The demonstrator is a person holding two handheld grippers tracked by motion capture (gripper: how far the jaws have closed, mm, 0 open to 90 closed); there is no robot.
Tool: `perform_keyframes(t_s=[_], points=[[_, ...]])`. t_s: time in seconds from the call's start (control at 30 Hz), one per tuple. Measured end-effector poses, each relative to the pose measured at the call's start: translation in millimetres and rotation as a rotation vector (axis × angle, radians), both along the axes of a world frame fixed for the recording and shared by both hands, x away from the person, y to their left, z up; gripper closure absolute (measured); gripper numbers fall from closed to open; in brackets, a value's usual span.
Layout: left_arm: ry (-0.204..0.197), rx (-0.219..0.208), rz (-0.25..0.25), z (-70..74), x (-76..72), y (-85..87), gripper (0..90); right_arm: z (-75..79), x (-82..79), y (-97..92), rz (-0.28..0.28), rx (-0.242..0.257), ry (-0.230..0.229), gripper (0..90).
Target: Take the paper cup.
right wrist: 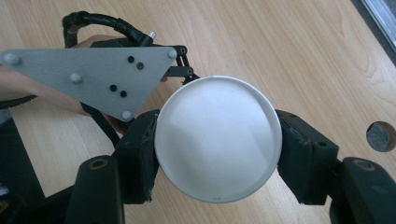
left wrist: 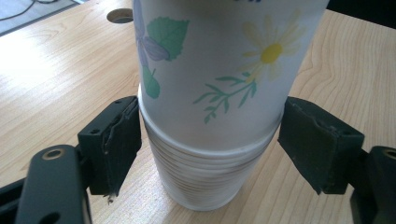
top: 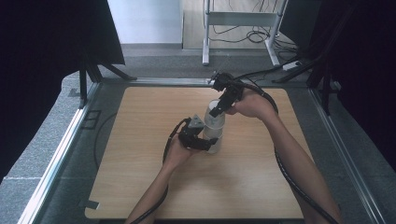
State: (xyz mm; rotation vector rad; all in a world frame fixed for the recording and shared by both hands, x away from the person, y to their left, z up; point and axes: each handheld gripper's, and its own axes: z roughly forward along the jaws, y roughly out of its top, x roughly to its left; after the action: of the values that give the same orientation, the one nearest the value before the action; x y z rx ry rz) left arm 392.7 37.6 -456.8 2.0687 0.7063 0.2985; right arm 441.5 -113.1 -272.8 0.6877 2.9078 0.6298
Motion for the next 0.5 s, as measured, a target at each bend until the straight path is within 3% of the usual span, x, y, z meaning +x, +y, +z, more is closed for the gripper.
perform_keyframes(t_s=[0.3,0.5], points=[[0.005,0.005,0.008,0.5,1.3,0.3,15.7,9.5,-6.3,-4.2,0.015,0.025,-0.027,36.2],[0.012,-0.014,-0.003,4.0,0.8,3.0,12.3,15.6,-10.6,-8.0,0.026,0.041,-0.043,36.3]])
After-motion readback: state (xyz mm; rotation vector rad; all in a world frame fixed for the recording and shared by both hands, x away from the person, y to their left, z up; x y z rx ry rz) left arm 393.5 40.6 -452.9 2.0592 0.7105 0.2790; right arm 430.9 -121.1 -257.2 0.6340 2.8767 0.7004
